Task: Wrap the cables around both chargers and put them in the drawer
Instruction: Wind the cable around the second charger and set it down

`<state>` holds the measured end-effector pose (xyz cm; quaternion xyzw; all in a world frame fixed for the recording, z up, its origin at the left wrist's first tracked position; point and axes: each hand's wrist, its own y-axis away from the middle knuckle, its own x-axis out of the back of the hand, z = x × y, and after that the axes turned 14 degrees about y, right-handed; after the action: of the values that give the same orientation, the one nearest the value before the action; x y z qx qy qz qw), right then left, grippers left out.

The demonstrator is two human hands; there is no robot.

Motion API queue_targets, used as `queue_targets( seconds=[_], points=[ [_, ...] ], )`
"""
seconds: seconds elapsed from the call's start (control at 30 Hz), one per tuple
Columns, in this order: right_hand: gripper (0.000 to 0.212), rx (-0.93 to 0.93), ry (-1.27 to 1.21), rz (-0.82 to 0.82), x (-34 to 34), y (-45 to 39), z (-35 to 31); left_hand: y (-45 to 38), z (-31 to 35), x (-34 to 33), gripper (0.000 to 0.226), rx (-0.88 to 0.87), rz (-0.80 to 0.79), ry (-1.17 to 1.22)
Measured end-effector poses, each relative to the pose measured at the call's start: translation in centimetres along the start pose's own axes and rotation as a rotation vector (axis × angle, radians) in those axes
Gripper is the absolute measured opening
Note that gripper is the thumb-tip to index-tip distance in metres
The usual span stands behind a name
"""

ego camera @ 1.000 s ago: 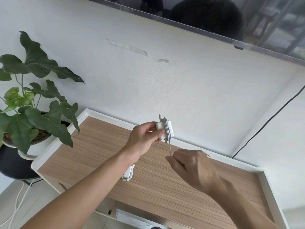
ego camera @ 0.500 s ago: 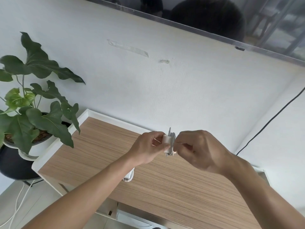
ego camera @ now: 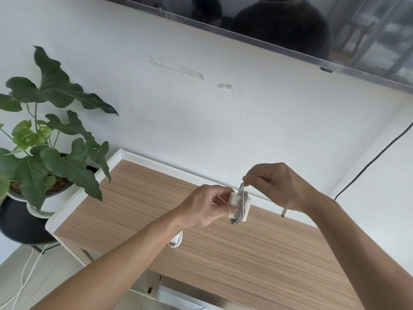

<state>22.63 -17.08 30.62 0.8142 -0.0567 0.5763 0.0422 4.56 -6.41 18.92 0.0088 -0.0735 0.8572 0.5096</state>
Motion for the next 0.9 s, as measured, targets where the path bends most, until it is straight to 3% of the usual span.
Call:
queue_targets(
  seconds=[0.27, 0.4, 0.57, 0.7, 0.9],
  points=[
    [0.009, -0.091, -0.151, -0.017, -0.3, -0.9, 3.0, 0.5, 0.3, -0.3, 0.028, -0.009, -0.059, 0.128],
    [0.017, -0.196, -0.269, -0.020, -0.7, -1.0, 4.1, 0.6, 0.4, -0.5, 0.020, 0.023, -0.090, 0.320],
    [0.022, -0.328, -0.376, -0.039, -2.4, -0.6, 5.7, 0.6, 1.0, -0.8, 0.029, 0.036, -0.104, 0.488],
    [0.040, -0.319, -0.560, -0.104, -5.0, 0.0, 6.5, 0.3, 1.5, -1.2, 0.040, 0.033, -0.086, 0.589],
    [0.043, -0.334, -0.605, -0.216, -7.9, 0.8, 6.5, 0.1, 1.6, -0.9, 0.039, 0.037, -0.015, 0.703]
  ],
)
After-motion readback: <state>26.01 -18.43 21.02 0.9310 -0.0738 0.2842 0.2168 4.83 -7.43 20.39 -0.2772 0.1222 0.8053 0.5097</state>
